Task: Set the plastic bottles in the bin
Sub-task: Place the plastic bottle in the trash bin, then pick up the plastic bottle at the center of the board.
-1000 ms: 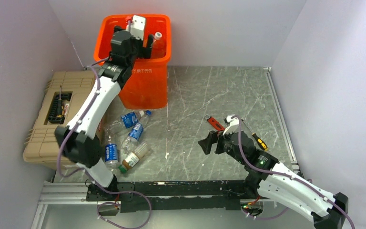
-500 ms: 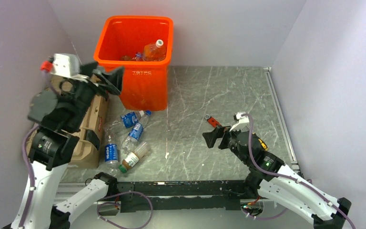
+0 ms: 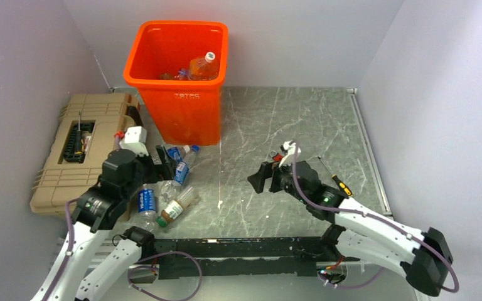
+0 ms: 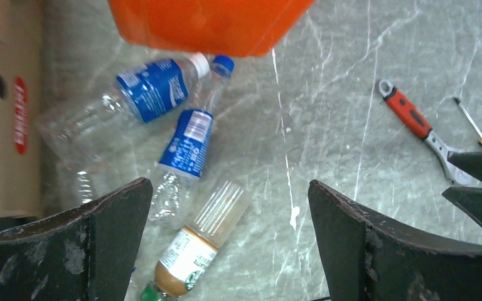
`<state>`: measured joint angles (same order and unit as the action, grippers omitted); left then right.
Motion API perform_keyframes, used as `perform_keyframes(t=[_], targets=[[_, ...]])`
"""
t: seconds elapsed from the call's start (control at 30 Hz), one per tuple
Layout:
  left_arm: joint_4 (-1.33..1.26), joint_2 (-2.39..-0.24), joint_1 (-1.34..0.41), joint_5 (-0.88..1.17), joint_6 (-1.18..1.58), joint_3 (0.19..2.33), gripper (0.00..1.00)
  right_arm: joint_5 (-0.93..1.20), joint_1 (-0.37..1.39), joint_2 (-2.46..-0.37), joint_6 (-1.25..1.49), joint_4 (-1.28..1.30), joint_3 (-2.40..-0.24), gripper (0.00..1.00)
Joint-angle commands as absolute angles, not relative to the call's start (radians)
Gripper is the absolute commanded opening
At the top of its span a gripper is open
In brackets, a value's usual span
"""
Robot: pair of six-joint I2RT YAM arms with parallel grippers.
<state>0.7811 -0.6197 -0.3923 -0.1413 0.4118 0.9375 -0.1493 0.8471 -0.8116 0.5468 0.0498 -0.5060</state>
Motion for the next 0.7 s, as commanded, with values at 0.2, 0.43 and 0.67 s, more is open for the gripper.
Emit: perform_keyframes(t=[0.2,0.43,0.67], targets=[[0.655,-0.872,-0.390,0.019,0.491,0.791,1.00,0.020,0.850,-1.033,0.593,-0.147,-0.559,0.97],[0.648,-1.070,-0.391,0.118,0.427,0.842,0.97,0.058,0.850,-1.074,0.624,-0.200,-0.486,0.96],[0.759,-1.278,-0.391,-0.110,0.271,1.022,0.99,0.050,0.850,-1.063,0.615,-0.200,-0.466,0.95]])
